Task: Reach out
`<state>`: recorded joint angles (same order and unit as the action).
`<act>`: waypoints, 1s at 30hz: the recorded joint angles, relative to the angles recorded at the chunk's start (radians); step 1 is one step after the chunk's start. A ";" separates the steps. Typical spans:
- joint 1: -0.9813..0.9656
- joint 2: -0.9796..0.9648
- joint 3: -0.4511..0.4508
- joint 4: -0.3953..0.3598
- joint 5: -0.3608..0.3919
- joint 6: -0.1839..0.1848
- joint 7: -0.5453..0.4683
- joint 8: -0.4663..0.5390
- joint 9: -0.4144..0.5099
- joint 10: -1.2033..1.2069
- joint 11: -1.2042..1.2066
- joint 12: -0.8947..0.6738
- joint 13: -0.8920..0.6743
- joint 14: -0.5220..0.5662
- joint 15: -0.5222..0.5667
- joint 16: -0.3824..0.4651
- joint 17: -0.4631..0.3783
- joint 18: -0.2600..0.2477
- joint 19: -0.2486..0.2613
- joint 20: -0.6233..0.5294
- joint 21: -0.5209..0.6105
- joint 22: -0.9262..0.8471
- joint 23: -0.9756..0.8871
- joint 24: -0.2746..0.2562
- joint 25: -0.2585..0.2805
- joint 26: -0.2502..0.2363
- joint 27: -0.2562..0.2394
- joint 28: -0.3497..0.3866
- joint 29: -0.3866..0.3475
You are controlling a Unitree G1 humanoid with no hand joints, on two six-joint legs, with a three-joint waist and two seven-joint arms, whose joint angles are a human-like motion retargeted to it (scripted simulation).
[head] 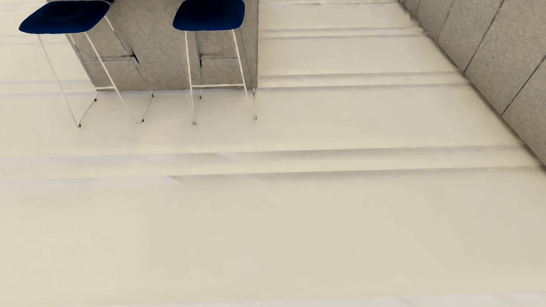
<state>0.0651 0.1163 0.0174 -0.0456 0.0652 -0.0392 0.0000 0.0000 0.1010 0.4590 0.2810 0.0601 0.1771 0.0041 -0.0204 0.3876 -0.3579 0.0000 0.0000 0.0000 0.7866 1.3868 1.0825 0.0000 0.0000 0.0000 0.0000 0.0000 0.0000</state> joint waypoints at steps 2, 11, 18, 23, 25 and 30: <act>-0.008 0.000 0.000 -0.003 0.000 0.001 0.000 0.000 0.003 0.006 0.000 0.002 0.004 -0.016 0.000 -0.003 0.000 0.000 0.000 0.000 -0.008 0.001 -0.006 0.000 0.000 0.000 0.000 0.000 0.000; -0.057 -0.022 -0.117 -0.010 0.000 0.052 0.000 0.000 0.019 0.001 -0.026 -0.614 -0.050 0.047 0.048 0.232 -0.068 0.000 0.000 -0.962 0.078 -0.154 -0.003 0.000 0.000 0.000 0.000 0.000 0.000; -0.042 -0.042 -0.174 -0.007 -0.004 0.147 0.000 0.000 0.024 0.009 -0.042 -1.300 -0.105 0.094 0.064 0.529 -0.169 0.000 0.000 -0.962 0.068 0.021 -0.019 0.000 0.000 0.000 0.000 0.000 0.000; -0.044 -0.055 -0.166 -0.011 -0.007 0.202 0.000 0.000 0.021 -0.187 -0.044 -1.624 -0.104 0.036 0.052 0.621 -0.217 0.000 0.000 -0.962 0.075 0.146 -0.008 0.000 0.000 0.000 0.000 0.000 0.000; -0.042 -0.057 -0.165 -0.012 -0.008 0.211 0.000 0.000 0.020 -0.192 -0.044 -1.577 -0.097 0.041 0.047 0.635 -0.223 0.000 0.000 -0.962 0.071 0.168 -0.006 0.000 0.000 0.000 0.000 0.000 0.000; -0.031 -0.058 -0.165 -0.009 -0.009 0.218 0.000 0.000 0.012 -0.201 -0.040 -1.514 -0.069 0.033 0.039 0.641 -0.229 0.000 0.000 -0.962 0.056 0.127 -0.012 0.000 0.000 0.000 0.000 0.000 0.000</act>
<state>0.0337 0.0584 -0.1471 -0.0549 0.0559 0.1787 0.0000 0.0000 0.1132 0.2584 0.2412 -1.4543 0.1082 0.0370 0.0182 1.0284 -0.5866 0.0000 0.0000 -0.9617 0.8425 1.5135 1.0708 0.0000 0.0000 0.0000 0.0000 0.0000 0.0000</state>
